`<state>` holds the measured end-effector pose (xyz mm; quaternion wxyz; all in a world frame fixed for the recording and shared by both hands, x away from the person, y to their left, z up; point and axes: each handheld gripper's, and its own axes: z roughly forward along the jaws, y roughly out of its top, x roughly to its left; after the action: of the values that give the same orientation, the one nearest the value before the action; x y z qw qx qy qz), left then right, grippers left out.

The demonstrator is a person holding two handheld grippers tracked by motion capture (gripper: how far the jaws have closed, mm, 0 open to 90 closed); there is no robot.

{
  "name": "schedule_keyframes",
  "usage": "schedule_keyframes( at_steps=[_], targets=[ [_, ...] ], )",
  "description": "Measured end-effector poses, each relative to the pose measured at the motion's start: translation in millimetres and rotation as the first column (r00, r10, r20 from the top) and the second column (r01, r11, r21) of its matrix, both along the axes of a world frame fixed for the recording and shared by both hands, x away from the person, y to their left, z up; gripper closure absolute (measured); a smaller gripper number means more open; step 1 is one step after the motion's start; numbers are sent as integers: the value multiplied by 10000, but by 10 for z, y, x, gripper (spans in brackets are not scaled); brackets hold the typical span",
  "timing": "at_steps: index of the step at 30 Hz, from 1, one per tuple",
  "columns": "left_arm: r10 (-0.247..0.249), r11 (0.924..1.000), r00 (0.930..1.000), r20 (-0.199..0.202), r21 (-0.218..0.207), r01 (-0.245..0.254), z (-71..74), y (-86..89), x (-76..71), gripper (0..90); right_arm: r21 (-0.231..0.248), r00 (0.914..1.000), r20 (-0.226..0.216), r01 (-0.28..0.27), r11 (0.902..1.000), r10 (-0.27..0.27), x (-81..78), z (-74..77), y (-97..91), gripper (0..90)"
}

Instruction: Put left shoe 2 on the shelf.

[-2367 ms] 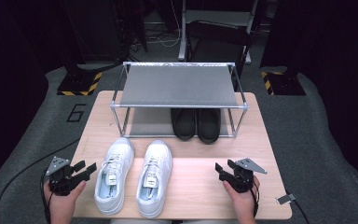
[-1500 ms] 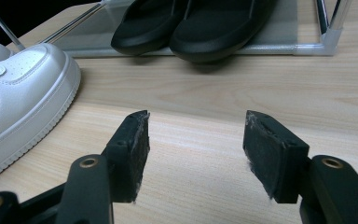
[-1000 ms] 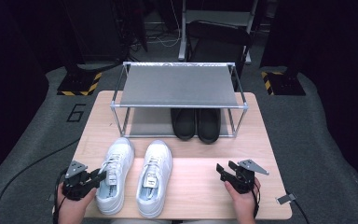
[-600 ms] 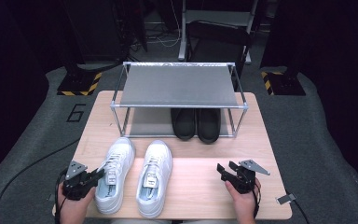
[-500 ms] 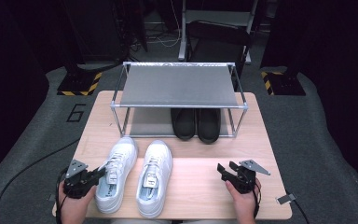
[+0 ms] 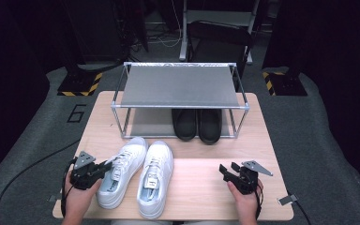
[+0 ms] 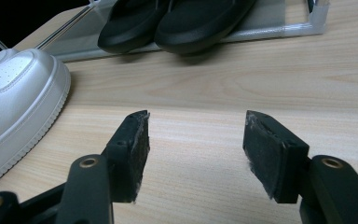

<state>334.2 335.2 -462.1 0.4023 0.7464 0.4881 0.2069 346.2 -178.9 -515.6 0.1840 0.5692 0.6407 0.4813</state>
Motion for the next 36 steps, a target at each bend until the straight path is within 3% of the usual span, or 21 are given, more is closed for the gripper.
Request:
schedule_keyframes(
  at_steps=[2,9,14,19,25,26,29,36],
  targets=[
    [-174,9996,9996,-235,-213,169,-8,46,0,765,0,10000,4,2,10000,-2,-1,0,0,404],
    [-322,9988,9990,-305,-390,310,-47,117,3,611,27,10000,-34,32,10000,-32,0,-3,1,404],
    [-533,9985,9980,-352,61,535,-76,108,-20,634,57,9999,-109,82,9999,-82,6,-19,-3,404],
    [-593,9979,9976,-355,-292,583,-110,145,-39,650,62,9999,-142,46,10000,-45,9,-25,-3,404],
    [-820,9958,9950,-576,365,842,-167,141,-81,652,132,9998,-171,63,9999,-61,8,-29,-10,404],
    [-760,9967,9956,-541,242,774,-193,151,-89,652,133,9998,-182,76,9999,-74,8,-30,-12,404],
    [-650,9958,9952,-733,-690,600,-251,219,-99,645,136,9998,-211,51,9999,-49,14,-41,-9,404],
    [-484,9979,9965,-688,-456,453,-230,179,-107,688,164,9996,-289,41,9999,-36,14,-49,7,404]
  ],
)
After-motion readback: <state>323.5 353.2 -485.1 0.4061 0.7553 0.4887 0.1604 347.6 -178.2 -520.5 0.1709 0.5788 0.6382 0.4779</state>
